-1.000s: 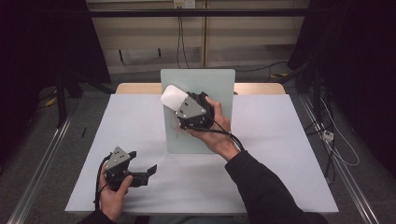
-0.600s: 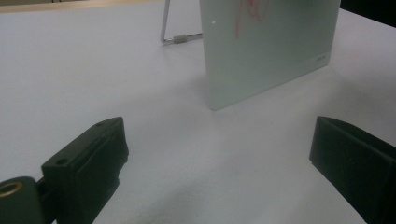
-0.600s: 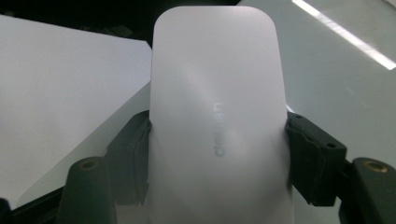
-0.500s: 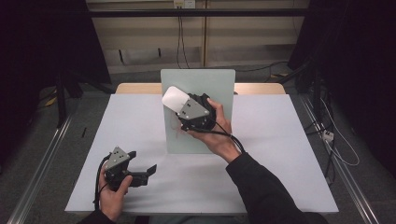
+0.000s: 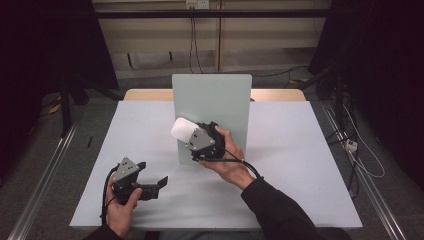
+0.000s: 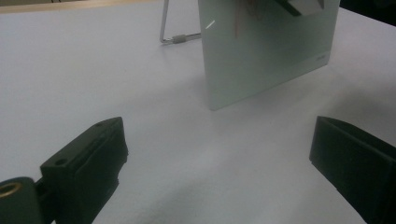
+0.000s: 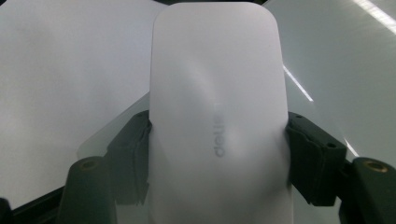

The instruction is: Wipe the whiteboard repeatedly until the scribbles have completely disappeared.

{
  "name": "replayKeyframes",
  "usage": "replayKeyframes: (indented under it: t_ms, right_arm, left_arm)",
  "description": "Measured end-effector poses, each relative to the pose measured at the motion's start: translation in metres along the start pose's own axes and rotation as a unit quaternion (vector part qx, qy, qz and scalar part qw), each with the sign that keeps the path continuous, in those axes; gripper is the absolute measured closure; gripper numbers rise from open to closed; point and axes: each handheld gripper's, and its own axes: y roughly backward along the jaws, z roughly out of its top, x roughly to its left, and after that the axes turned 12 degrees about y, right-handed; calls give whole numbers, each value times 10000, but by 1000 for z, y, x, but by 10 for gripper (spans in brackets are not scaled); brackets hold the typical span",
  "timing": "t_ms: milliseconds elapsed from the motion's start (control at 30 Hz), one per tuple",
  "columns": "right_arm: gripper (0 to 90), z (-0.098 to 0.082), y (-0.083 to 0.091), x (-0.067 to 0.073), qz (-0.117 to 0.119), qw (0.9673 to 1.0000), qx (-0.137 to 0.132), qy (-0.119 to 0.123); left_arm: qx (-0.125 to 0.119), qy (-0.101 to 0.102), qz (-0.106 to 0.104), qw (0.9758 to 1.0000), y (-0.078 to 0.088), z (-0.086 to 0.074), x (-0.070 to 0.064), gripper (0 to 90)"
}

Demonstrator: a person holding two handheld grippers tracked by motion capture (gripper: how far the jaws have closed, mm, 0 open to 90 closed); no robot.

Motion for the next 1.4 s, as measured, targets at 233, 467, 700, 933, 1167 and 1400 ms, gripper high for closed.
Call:
replayKeyframes:
  t_ms: [233, 467, 700, 933, 1167, 1400]
  right_arm:
    - [314, 0, 2, -3, 0, 10000, 36, 54]
    - [315, 0, 9, -19, -259, 9996, -24, -95]
    - [315, -4, 0, 6, 33, 10000, 33, 48]
    - [315, -11, -4, 23, 280, 9995, 103, 93]
    - [315, -11, 0, 14, 164, 9998, 97, 37]
    - [315, -7, 20, -32, -423, 9990, 72, -112]
  left_arm:
    - [6, 19, -4, 10000, 0, 0, 0, 39]
    - [30, 35, -39, 10000, -1, -1, -2, 39]
    - [47, 19, -19, 10000, -1, -1, -1, 39]
    - [27, 28, -10, 10000, -1, -1, -2, 39]
    - [16, 35, -1, 10000, 0, -1, -1, 39]
    - [24, 25, -5, 10000, -1, -1, -1, 39]
